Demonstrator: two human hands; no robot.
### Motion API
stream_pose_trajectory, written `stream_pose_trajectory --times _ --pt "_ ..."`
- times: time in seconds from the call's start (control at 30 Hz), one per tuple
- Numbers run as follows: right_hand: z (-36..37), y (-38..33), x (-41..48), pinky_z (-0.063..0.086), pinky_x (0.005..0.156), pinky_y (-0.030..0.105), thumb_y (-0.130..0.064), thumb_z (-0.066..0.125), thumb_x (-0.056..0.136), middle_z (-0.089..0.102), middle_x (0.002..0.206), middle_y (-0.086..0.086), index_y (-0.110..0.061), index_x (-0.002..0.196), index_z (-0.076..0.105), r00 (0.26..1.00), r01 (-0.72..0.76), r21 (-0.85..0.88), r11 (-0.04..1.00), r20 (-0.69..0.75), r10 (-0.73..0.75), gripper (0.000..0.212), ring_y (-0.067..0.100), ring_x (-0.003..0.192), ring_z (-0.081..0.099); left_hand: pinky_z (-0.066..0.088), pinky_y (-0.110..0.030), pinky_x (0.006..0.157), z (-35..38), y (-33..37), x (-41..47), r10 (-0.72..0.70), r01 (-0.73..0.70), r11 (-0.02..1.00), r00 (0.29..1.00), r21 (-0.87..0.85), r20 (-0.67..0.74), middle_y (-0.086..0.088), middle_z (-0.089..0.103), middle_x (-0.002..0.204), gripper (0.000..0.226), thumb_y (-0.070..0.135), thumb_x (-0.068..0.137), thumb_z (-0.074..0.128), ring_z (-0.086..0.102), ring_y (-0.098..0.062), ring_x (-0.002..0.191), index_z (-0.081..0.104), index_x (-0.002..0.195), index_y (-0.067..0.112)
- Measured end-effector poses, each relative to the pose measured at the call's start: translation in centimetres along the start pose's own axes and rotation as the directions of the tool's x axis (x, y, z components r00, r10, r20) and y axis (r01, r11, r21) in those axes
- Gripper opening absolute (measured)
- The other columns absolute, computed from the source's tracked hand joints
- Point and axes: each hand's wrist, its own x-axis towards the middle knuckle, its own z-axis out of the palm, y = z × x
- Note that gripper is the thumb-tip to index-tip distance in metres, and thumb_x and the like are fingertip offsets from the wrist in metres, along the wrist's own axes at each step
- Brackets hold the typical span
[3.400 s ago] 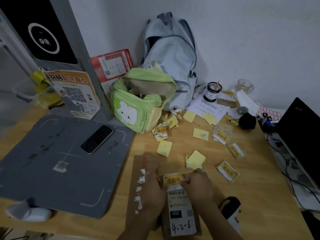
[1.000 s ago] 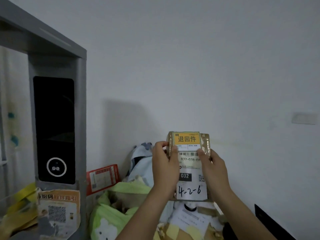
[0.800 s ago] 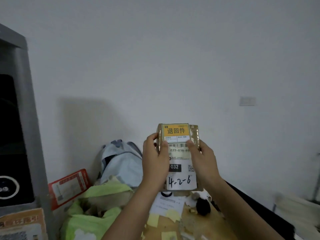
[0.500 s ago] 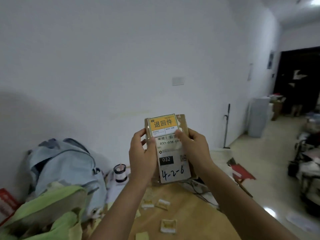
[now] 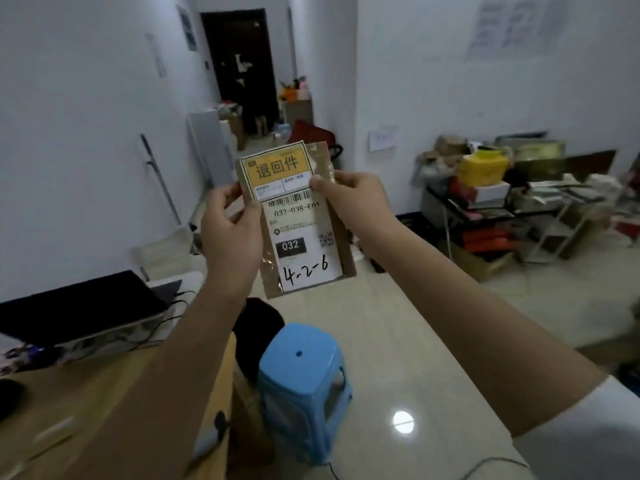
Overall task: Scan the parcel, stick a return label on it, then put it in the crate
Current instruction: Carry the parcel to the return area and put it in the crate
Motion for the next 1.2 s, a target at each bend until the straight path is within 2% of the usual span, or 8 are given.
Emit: stream_pose_trajectory --times 0.1,0.23,0.33,0.4,0.57,0.77,1.07,1.2 --pt "-6.0 1.3 0.1 0.059 0.08 0.043 -0.045 0.065 0.079 0.077 0.092 -0.001 -0.019 0.108 0.07 0.991 -0.043 -0.019 0.999 -0.129 0.04 0.039 0.018 0.083 0.074 0.05 -0.011 0.06 6.0 0.7 -0.7 -0.024 0.034 0.998 0.987 -0.057 0.157 0.019 0.059 0.098 0.025 0.021 0.092 0.056 0.062 0.008 0.082 0.057 0.117 0.02" --pt "-12.8 2.3 0.5 0.059 0.073 0.037 -0.036 0.063 0.086 0.077 0.089 -0.002 -0.02 0.098 0.071 0.968 -0.05 -0.006 0.999 -0.245 0.047 0.021 0.016 0.079 0.073 0.054 -0.011 0.064 12.8 1.3 -1.5 0.009 0.014 0.997 0.956 -0.077 0.293 0.016 0.062 0.103 0.028 0.02 0.091 0.057 0.062 0.01 0.078 0.057 0.119 0.021" --pt "-16.5 3.5 1.8 0.055 0.063 0.029 -0.034 0.062 0.087 0.076 0.091 -0.002 -0.021 0.095 0.07 0.96 -0.06 0.007 0.998 -0.274 0.06 0.017 0.014 0.078 0.073 0.058 -0.037 0.083 17.1 1.2 -1.9 0.016 0.006 0.998 0.941 -0.063 0.339 0.008 0.061 0.118 0.03 0.02 0.089 0.057 0.065 -0.01 0.099 0.055 0.119 0.023" --pt "-18.6 4.5 3.0 0.053 0.062 0.027 -0.033 0.061 0.088 0.076 0.093 -0.002 -0.022 0.094 0.07 0.96 -0.066 0.017 0.998 -0.271 0.068 0.015 0.015 0.079 0.072 0.059 -0.045 0.081 19.7 1.1 -2.0 0.011 0.011 0.998 0.934 -0.06 0.356 0.01 0.06 0.112 0.026 0.02 0.089 0.058 0.066 -0.014 0.099 0.054 0.114 0.027" --pt "-23.4 6.2 7.5 0.055 0.063 0.027 -0.031 0.06 0.089 0.075 0.088 -0.004 -0.025 0.087 0.068 0.968 -0.06 0.052 0.997 -0.241 0.071 0.011 0.012 0.075 0.071 0.058 -0.022 0.063 26.1 1.2 -0.8 0.013 0.014 0.997 0.935 -0.074 0.354 0.017 0.058 0.1 0.03 0.015 0.091 0.057 0.065 -0.003 0.086 0.054 0.121 0.02" --pt "-28.6 6.3 13.4 0.06 0.078 0.039 -0.032 0.061 0.089 0.074 0.099 0.002 -0.015 0.112 0.065 0.974 0.01 0.06 0.998 -0.226 0.004 0.029 0.018 0.087 0.072 0.047 -0.01 0.064 33.4 2.4 1.3 0.066 -0.03 0.992 0.953 -0.123 0.296 0.005 0.06 0.124 0.033 0.015 0.093 0.054 0.058 0.005 0.09 0.052 0.126 0.019" --pt "-35.1 8.8 19.2 0.056 0.087 0.049 -0.043 0.068 0.077 0.07 0.108 0.007 -0.014 0.116 0.059 0.947 -0.032 0.081 0.996 -0.317 0.056 0.05 0.024 0.096 0.069 0.054 -0.011 0.055 42.3 2.2 2.7 0.064 -0.009 0.988 0.932 -0.152 0.357 0.002 0.065 0.111 0.029 0.013 0.093 0.054 0.067 -0.006 0.086 0.053 0.122 0.019" --pt "-36.9 10.4 22.4 0.054 0.084 0.041 -0.042 0.068 0.079 0.071 0.108 0.006 -0.013 0.119 0.057 0.937 -0.063 0.085 0.994 -0.339 0.088 0.05 0.023 0.099 0.068 0.053 -0.013 0.053 45.9 1.2 4.5 0.036 0.028 0.987 0.919 -0.155 0.393 0.009 0.064 0.1 0.026 0.014 0.093 0.055 0.068 -0.003 0.078 0.054 0.118 0.023"
